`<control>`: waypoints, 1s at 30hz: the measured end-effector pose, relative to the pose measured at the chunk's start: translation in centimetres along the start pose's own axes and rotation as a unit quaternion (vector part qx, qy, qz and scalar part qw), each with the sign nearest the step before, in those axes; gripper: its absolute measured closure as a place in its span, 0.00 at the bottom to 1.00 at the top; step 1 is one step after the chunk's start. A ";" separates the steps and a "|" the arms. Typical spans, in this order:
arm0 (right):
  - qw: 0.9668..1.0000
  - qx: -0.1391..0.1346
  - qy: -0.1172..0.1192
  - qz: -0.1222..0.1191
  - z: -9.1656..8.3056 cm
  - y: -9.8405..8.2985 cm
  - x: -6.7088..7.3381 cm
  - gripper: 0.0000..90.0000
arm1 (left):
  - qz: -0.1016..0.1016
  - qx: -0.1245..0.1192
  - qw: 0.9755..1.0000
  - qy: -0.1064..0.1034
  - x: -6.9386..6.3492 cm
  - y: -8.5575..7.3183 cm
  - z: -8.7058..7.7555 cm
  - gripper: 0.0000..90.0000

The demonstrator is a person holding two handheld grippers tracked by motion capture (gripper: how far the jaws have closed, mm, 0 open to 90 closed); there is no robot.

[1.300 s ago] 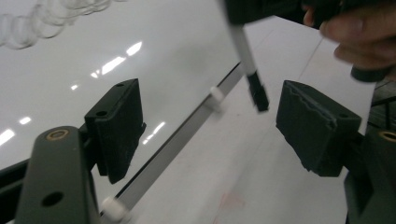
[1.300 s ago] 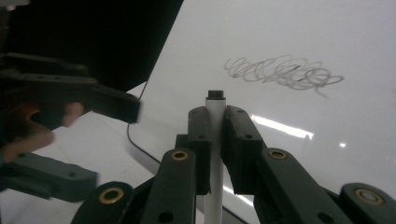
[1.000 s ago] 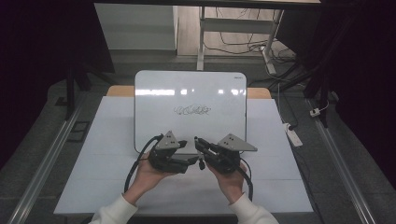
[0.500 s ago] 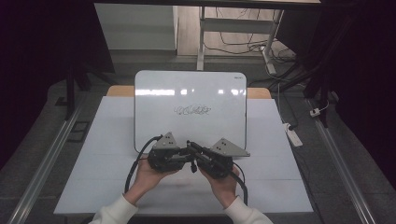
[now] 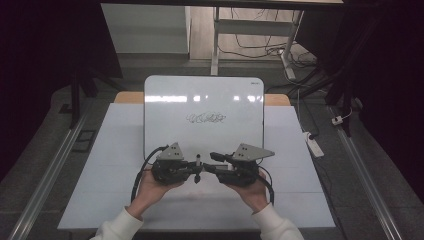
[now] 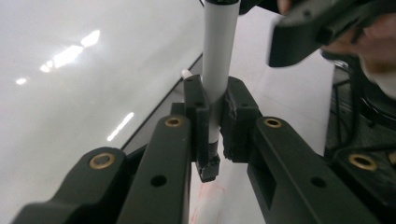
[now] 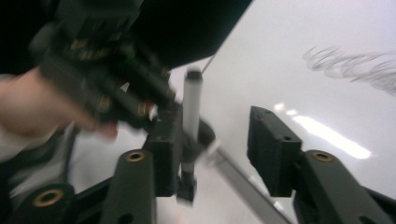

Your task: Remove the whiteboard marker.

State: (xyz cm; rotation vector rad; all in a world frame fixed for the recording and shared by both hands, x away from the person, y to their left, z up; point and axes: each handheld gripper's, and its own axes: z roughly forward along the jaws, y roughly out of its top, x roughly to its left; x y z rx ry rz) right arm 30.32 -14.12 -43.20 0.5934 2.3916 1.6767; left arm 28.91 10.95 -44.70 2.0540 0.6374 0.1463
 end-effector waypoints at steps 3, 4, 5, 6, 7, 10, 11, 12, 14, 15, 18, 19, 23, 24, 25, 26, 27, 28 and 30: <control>0.998 0.038 0.040 -0.010 -0.3 -0.7 -1.3 0.54 | 0.008 0.003 1.000 -0.023 0.0 -0.2 -0.2 0.90; 0.998 0.045 0.049 -0.014 -0.4 -1.0 -1.7 0.53 | 0.011 0.004 0.999 -0.031 0.0 -0.2 -0.3 0.90; 0.996 0.053 0.064 -0.015 -0.4 -1.2 -2.0 0.53 | 0.014 0.003 0.999 -0.042 -0.1 -0.2 -0.3 0.90; 0.995 0.060 0.079 -0.017 -0.3 -1.4 -2.1 0.53 | 0.016 0.003 0.999 -0.051 -0.1 -0.2 -0.2 0.90; 0.993 0.068 0.092 -0.023 -0.2 -1.6 -2.2 0.52 | 0.019 0.003 0.998 -0.058 -0.2 -0.2 -0.2 0.90; 0.986 0.097 0.127 -0.044 0.4 -2.0 -1.9 0.51 | 0.030 0.006 0.996 -0.080 -0.5 -0.2 0.1 0.90; 0.983 0.108 0.138 -0.051 0.7 -2.2 -1.6 0.50 | 0.032 0.007 0.996 -0.084 -0.6 -0.2 0.2 0.90; 0.982 0.112 0.145 -0.055 1.0 -2.3 -1.5 0.50 | 0.036 0.008 0.995 -0.092 -0.7 -0.1 0.3 0.90; 0.978 0.119 0.159 -0.060 1.4 -2.5 -1.2 0.51 | 0.040 0.009 0.994 -0.103 -0.8 -0.1 0.4 0.90; 0.976 0.122 0.167 -0.062 1.6 -2.6 -1.1 0.52 | 0.041 0.008 0.993 -0.110 -0.9 -0.1 0.5 0.90; 0.972 0.126 0.186 -0.069 1.8 -2.7 -0.7 0.56 | 0.044 0.005 0.991 -0.129 -1.0 -0.1 0.6 0.90; 0.971 0.127 0.192 -0.071 1.9 -2.7 -0.6 0.57 | 0.045 0.005 0.990 -0.135 -1.0 -0.1 0.6 0.90; 0.965 0.134 0.210 -0.076 2.2 -2.9 -0.3 0.66 | 0.052 0.005 0.988 -0.149 -1.1 -0.1 0.7 0.90; 0.964 0.138 0.213 -0.076 2.3 -2.9 -0.3 0.68 | 0.054 0.004 0.987 -0.153 -1.1 -0.1 0.7 0.90; 0.962 0.144 0.217 -0.078 2.3 -2.9 -0.2 0.70 | 0.056 0.003 0.986 -0.157 -1.2 -0.1 0.7 0.90; 0.960 0.147 0.223 -0.081 2.4 -3.0 -0.1 0.72 | 0.058 0.003 0.985 -0.161 -1.2 -0.1 0.8 0.90; 0.959 0.149 0.227 -0.083 2.5 -3.0 0.0 0.74 | 0.060 0.004 0.984 -0.165 -1.2 -0.1 0.8 0.90; 0.958 0.150 0.230 -0.085 2.6 -3.0 0.1 0.76 | 0.063 0.006 0.984 -0.168 -1.3 -0.1 0.9 0.90; 0.955 0.152 0.239 -0.087 2.7 -3.0 0.3 0.82 | 0.069 0.010 0.983 -0.172 -1.4 -0.1 1.0 0.90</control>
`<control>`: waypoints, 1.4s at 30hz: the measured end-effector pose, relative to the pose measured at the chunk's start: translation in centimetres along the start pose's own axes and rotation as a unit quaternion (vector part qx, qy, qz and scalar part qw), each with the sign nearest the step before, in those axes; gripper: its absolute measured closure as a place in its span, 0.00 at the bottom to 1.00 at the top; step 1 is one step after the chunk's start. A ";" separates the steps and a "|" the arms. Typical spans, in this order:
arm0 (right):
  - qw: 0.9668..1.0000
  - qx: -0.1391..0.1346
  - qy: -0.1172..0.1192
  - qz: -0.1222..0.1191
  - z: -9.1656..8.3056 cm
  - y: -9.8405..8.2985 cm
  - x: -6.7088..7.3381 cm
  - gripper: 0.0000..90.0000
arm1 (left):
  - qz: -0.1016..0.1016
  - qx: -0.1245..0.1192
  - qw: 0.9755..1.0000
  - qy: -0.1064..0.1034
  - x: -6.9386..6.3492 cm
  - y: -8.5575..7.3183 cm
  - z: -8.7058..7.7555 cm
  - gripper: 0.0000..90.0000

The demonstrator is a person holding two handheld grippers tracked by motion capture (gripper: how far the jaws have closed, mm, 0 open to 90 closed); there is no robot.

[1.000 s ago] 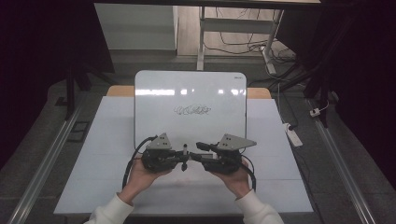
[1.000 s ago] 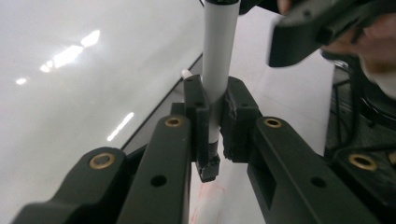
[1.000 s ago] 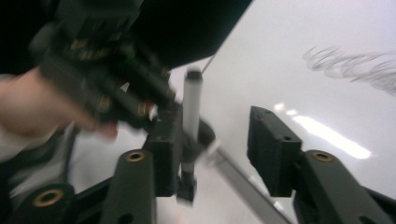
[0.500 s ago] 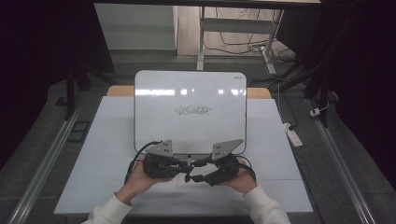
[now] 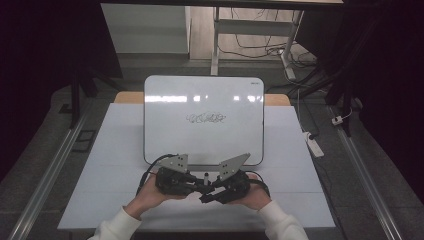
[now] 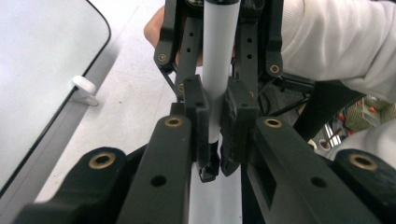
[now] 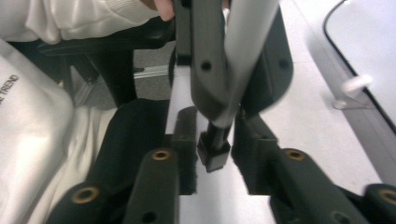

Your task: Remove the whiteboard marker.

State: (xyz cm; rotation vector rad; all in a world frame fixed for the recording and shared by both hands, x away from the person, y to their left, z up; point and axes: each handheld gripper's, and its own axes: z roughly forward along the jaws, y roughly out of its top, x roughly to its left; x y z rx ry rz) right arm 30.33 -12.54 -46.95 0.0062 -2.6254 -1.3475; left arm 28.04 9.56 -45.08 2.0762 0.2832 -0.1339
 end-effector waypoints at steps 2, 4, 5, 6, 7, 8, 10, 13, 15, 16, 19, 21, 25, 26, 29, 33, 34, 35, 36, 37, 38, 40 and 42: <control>1.000 0.004 0.003 -0.004 0.2 0.1 0.1 0.83 | 0.002 0.002 1.000 -0.004 0.0 0.0 0.1 0.90; 1.000 0.006 0.007 -0.003 0.2 0.1 0.1 0.83 | 0.001 0.003 1.000 -0.007 0.0 0.0 0.1 0.90; 1.000 0.006 0.009 -0.002 0.2 0.0 0.1 0.83 | 0.001 0.003 1.000 -0.009 0.1 0.0 0.1 0.90; 1.000 0.007 0.010 -0.002 0.2 0.0 0.1 0.83 | 0.002 0.004 1.000 -0.009 0.1 0.0 0.1 0.90; 1.000 0.007 0.010 -0.002 0.3 0.0 0.1 0.83 | 0.002 0.005 1.000 -0.010 0.1 0.0 0.1 0.90; 1.000 0.009 0.010 -0.003 0.3 0.0 0.1 0.83 | 0.003 0.005 1.000 -0.012 0.1 0.0 0.1 0.90; 1.000 0.013 0.013 -0.003 0.4 0.0 0.1 0.82 | 0.002 0.005 1.000 -0.014 0.1 0.0 0.1 0.90; 1.000 0.020 0.010 -0.005 0.5 0.0 0.2 0.83 | 0.003 0.006 1.000 -0.013 0.1 0.0 0.1 0.90; 1.000 0.019 0.009 -0.003 0.6 0.0 0.2 0.84 | 0.006 0.005 1.000 -0.012 0.0 0.0 0.1 0.90; 1.000 0.017 0.009 -0.003 0.6 0.0 0.1 0.84 | 0.008 0.004 1.000 -0.010 0.0 0.0 0.1 0.90; 1.000 0.012 0.001 0.002 0.5 0.0 0.1 0.85 | 0.007 -0.002 1.000 -0.004 0.0 0.0 0.0 0.89; 1.000 0.008 -0.006 0.004 0.5 0.1 0.1 0.85 | 0.005 -0.003 1.000 -0.003 0.0 0.0 0.0 0.88; 1.000 0.008 -0.022 0.005 0.7 0.1 0.1 0.86 | -0.001 -0.011 1.000 0.023 -0.2 0.0 -0.3 0.70; 1.000 0.007 -0.026 0.007 0.7 0.1 0.2 0.86 | -0.003 -0.016 0.999 0.029 -0.2 0.0 -0.5 0.67; 0.999 -0.003 -0.034 0.014 0.8 0.1 0.1 0.86 | -0.010 -0.028 0.998 0.052 -0.5 -0.1 -1.2 0.59; 0.998 -0.017 -0.045 0.026 0.7 0.1 0.0 0.86 | -0.016 -0.044 0.996 0.076 -0.7 -0.2 -2.1 0.56; 0.998 -0.019 -0.048 0.029 0.7 0.1 0.0 0.86 | -0.018 -0.049 0.995 0.080 -0.7 -0.2 -2.2 0.56; 0.998 -0.021 -0.051 0.032 0.7 0.1 -0.1 0.86 | -0.020 -0.052 0.995 0.083 -0.8 -0.2 -2.3 0.56; 0.998 -0.023 -0.054 0.035 0.7 0.1 -0.1 0.86 | -0.023 -0.054 0.995 0.086 -0.8 -0.2 -2.5 0.55; 0.997 -0.026 -0.058 0.038 0.6 0.0 -0.2 0.86 | -0.025 -0.055 0.994 0.091 -0.8 -0.3 -2.6 0.54; 0.997 -0.032 -0.062 0.039 0.6 0.0 -0.2 0.86 | -0.027 -0.055 0.993 0.097 -0.9 -0.4 -2.8 0.53; 0.995 -0.046 -0.074 0.045 0.3 0.0 -0.2 0.86 | -0.033 -0.055 0.992 0.111 -1.2 -0.9 -3.4 0.52; 0.993 -0.065 -0.090 0.050 -0.1 0.0 -0.4 0.86 | -0.042 -0.056 0.989 0.129 -1.5 -1.7 -4.3 0.51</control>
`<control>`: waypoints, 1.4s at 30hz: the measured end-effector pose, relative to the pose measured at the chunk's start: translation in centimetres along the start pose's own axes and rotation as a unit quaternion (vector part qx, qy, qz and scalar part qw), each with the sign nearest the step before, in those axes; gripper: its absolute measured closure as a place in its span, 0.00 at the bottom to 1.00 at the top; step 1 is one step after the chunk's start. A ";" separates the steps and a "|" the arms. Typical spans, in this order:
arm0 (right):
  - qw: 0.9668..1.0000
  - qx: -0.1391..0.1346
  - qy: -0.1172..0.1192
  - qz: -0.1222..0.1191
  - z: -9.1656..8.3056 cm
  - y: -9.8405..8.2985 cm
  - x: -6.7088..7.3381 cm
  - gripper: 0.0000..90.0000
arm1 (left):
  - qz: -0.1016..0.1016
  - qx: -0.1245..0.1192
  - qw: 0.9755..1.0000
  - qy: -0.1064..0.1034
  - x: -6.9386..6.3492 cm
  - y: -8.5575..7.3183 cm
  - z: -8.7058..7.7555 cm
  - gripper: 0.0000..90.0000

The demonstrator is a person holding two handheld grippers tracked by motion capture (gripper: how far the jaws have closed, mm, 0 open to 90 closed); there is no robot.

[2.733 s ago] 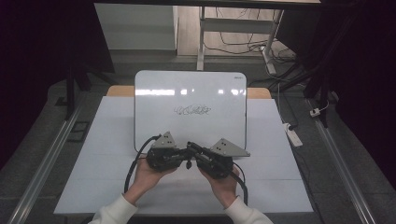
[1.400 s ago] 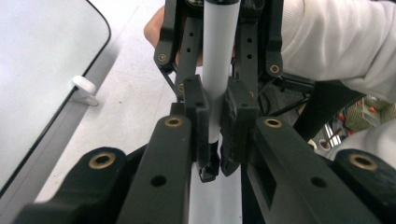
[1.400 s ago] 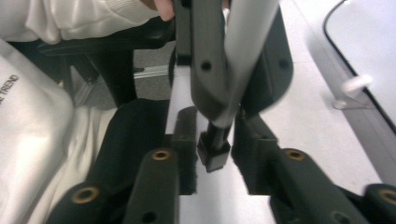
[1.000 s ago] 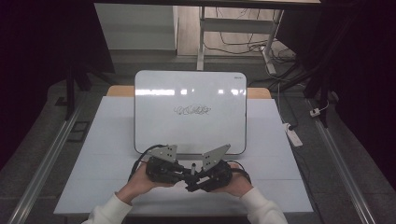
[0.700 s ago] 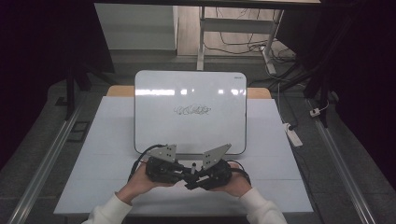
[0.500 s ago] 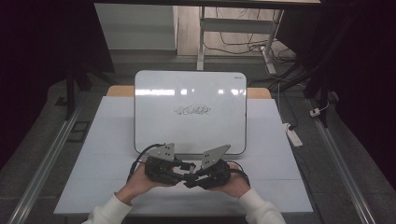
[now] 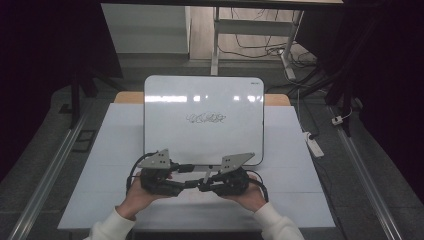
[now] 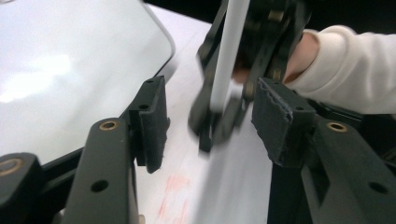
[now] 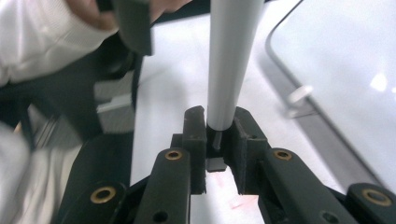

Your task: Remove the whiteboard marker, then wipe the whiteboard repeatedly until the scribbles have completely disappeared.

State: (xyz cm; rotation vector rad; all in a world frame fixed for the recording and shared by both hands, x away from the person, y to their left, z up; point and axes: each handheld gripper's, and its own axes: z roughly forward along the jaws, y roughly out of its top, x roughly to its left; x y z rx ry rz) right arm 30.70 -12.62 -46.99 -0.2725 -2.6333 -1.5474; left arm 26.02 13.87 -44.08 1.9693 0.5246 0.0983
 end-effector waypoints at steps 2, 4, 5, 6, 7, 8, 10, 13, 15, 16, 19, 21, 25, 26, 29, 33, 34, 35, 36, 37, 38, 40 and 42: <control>1.000 -0.015 -0.020 0.005 -0.4 0.1 -0.1 0.86 | -0.011 -0.001 1.000 0.024 0.0 -1.4 -1.4 0.50; 0.999 -0.024 -0.030 0.010 -0.8 0.1 -0.3 0.86 | -0.027 -0.002 0.999 0.045 0.1 -2.9 -2.7 0.50; 0.999 -0.031 -0.041 0.012 -0.9 0.1 -0.3 0.86 | -0.033 -0.002 0.998 0.053 0.1 -3.5 -3.2 0.50; 0.998 -0.037 -0.047 0.012 -1.0 0.2 -0.3 0.86 | -0.046 -0.004 0.997 0.068 0.2 -4.5 -4.0 0.50; 0.997 -0.046 -0.059 0.013 -1.2 0.2 -0.4 0.86 | -0.053 -0.004 0.995 0.078 0.3 -5.1 -4.4 0.50; 0.996 -0.051 -0.070 0.012 -1.3 0.3 -0.4 0.86 | -0.062 -0.003 0.994 0.093 0.3 -5.8 -4.9 0.50; 0.993 -0.070 -0.094 0.014 -1.6 0.5 -0.5 0.86 | -0.078 0.002 0.990 0.121 0.5 -7.1 -5.9 0.48; 0.987 -0.100 -0.121 0.021 -2.1 0.8 -0.9 0.86 | -0.102 0.002 0.984 0.147 1.0 -8.3 -6.5 0.46; 0.983 -0.118 -0.136 0.026 -2.4 1.0 -1.3 0.86 | -0.109 0.010 0.981 0.161 1.2 -8.9 -6.4 0.43; 0.981 -0.126 -0.143 0.028 -2.5 1.0 -1.5 0.86 | -0.109 0.015 0.980 0.167 1.3 -9.1 -6.3 0.42; 0.976 -0.143 -0.159 0.031 -2.9 1.2 -1.9 0.86 | -0.107 0.028 0.977 0.183 1.6 -9.6 -5.9 0.39; 0.974 -0.149 -0.169 0.030 -3.2 1.3 -2.2 0.86 | -0.108 0.033 0.974 0.196 1.9 -10.0 -5.7 0.38; 0.968 -0.162 -0.187 0.032 -3.6 1.4 -2.6 0.86 | -0.120 0.039 0.969 0.211 2.5 -10.5 -5.7 0.35; 0.967 -0.164 -0.192 0.032 -3.7 1.4 -2.8 0.86 | -0.121 0.039 0.969 0.213 2.6 -10.5 -5.8 0.34; 0.963 -0.168 -0.207 0.034 -3.9 1.3 -3.0 0.86 | -0.124 0.036 0.968 0.216 2.8 -10.6 -5.9 0.33; 0.957 -0.180 -0.224 0.038 -3.9 1.8 -3.6 0.86 | -0.128 0.035 0.967 0.216 2.9 -10.5 -5.9 0.30; 0.955 -0.185 -0.227 0.041 -3.9 2.1 -3.9 0.86 | -0.128 0.036 0.967 0.217 2.9 -10.5 -5.9 0.30; 0.952 -0.191 -0.233 0.043 -3.8 2.5 -4.3 0.86 | -0.128 0.036 0.967 0.217 2.9 -10.5 -5.9 0.29; 0.950 -0.194 -0.240 0.045 -3.7 3.0 -4.7 0.86 | -0.129 0.035 0.967 0.218 2.9 -10.5 -5.9 0.28; 0.947 -0.193 -0.251 0.044 -3.5 3.7 -5.3 0.86 | -0.129 0.033 0.967 0.217 2.9 -10.5 -6.0 0.28; 0.946 -0.192 -0.258 0.043 -3.4 4.1 -5.6 0.86 | -0.129 0.032 0.967 0.217 2.9 -10.5 -6.0 0.28; 0.942 -0.190 -0.273 0.042 -3.0 5.2 -6.6 0.86 | -0.131 0.032 0.968 0.213 3.0 -10.6 -5.8 0.28; 0.938 -0.188 -0.288 0.040 -2.6 6.1 -7.6 0.86 | -0.130 0.035 0.968 0.212 3.1 -10.6 -5.6 0.27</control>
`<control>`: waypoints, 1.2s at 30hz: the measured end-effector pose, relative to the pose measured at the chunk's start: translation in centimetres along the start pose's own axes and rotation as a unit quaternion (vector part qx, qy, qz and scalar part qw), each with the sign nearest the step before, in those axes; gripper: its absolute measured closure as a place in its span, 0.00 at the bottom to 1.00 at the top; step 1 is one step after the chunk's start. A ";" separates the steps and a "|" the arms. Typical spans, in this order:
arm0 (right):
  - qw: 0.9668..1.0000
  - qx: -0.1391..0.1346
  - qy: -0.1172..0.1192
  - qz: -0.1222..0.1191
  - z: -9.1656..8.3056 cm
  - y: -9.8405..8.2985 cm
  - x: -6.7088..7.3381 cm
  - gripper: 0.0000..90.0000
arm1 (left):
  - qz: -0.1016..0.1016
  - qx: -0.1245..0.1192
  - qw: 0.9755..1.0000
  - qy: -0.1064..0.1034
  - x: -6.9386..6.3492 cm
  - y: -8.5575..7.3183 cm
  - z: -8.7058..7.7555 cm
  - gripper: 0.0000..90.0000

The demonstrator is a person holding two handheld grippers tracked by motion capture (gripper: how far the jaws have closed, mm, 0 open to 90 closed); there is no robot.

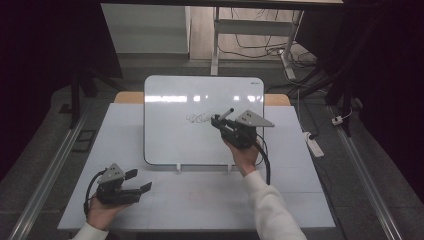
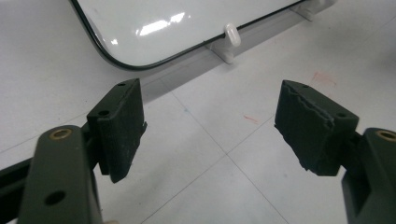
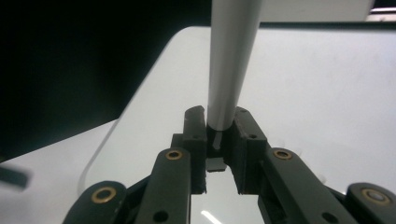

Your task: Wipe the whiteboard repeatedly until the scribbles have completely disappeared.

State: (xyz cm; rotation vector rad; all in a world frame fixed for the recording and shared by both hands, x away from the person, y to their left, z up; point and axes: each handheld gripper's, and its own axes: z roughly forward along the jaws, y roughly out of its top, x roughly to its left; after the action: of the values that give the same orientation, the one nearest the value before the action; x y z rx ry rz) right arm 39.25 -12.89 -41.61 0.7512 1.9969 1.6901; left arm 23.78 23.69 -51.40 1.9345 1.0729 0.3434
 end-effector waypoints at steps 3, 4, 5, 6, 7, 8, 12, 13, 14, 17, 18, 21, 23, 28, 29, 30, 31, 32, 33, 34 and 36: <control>1.000 -0.001 -0.018 0.004 1.7 0.6 -0.9 0.86 | 0.003 0.000 1.000 -0.003 0.0 0.0 0.0 0.27; 1.000 0.000 -0.024 0.007 2.2 0.6 -1.1 0.86 | 0.005 0.000 1.000 -0.003 0.0 0.0 0.0 0.27; 1.000 0.002 -0.027 0.007 2.8 0.7 -1.3 0.86 | 0.005 -0.002 1.000 -0.003 0.0 -0.1 0.0 0.27; 1.000 0.004 -0.030 0.005 3.3 0.8 -1.4 0.86 | 0.004 -0.004 1.000 -0.004 0.0 -0.1 0.0 0.27; 0.999 0.005 -0.032 0.006 3.8 0.8 -1.5 0.86 | 0.003 -0.005 1.000 -0.003 0.1 -0.1 0.0 0.27; 0.999 0.005 -0.033 0.006 4.2 0.9 -1.5 0.86 | 0.002 -0.004 1.000 -0.003 0.1 -0.1 0.0 0.27; 0.999 0.013 -0.040 0.000 5.9 0.9 -1.6 0.86 | 0.001 -0.003 1.000 -0.003 0.3 -0.1 0.0 0.27; 0.999 0.016 -0.042 0.003 6.2 0.7 -1.6 0.86 | 0.001 -0.004 1.000 -0.003 0.3 -0.1 0.0 0.27; 0.999 0.017 -0.042 0.004 6.5 0.6 -1.7 0.86 | 0.000 -0.005 1.000 -0.003 0.3 -0.1 0.0 0.27; 0.999 0.024 -0.040 0.004 7.3 0.1 -1.3 0.86 | 0.001 -0.003 1.000 -0.002 0.3 -0.1 0.0 0.27; 0.999 0.027 -0.036 0.000 7.7 -0.2 -1.1 0.86 | 0.000 -0.003 1.000 -0.002 0.3 -0.2 0.0 0.27; 0.999 0.038 -0.015 -0.008 8.9 -0.8 0.1 0.86 | 0.000 -0.003 1.000 -0.001 0.3 -0.1 0.0 0.27; 0.998 0.050 0.005 -0.026 9.6 -1.1 1.0 0.86 | 0.001 -0.003 1.000 -0.001 0.3 -0.1 0.0 0.27; 0.999 0.032 -0.030 -0.015 9.5 -0.3 0.3 0.86 | 0.001 -0.003 1.000 0.001 0.3 -0.1 0.0 0.28; 0.999 0.032 -0.026 -0.006 9.5 -0.4 0.3 0.86 | 0.001 -0.003 1.000 0.002 0.3 -0.1 0.0 0.28; 0.999 0.038 -0.016 -0.010 9.6 -0.6 0.6 0.86 | 0.001 -0.003 1.000 0.001 0.3 -0.1 0.0 0.28; 0.999 0.048 0.003 -0.021 9.9 -1.0 1.1 0.86 | 0.001 -0.003 1.000 0.001 0.3 -0.1 0.0 0.28; 0.997 0.059 0.017 -0.040 10.1 -1.3 1.7 0.86 | 0.001 -0.002 1.000 0.001 0.3 -0.1 0.0 0.28; 0.996 0.062 0.015 -0.054 10.2 -1.4 2.1 0.86 | 0.000 -0.003 1.000 0.002 0.3 -0.2 0.1 0.28; 0.997 0.062 0.013 -0.050 10.2 -1.2 1.9 0.86 | 0.000 -0.002 1.000 0.002 0.3 -0.2 0.1 0.28; 0.999 0.042 -0.013 -0.025 10.0 -0.7 1.1 0.86 | 0.000 -0.002 1.000 0.003 0.3 -0.2 0.0 0.28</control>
State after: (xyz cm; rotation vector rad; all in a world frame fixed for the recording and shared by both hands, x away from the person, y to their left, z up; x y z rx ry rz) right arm 44.59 -4.69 -44.02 0.7407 2.0624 1.5698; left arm 23.88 23.95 -51.62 1.9299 1.0756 0.3511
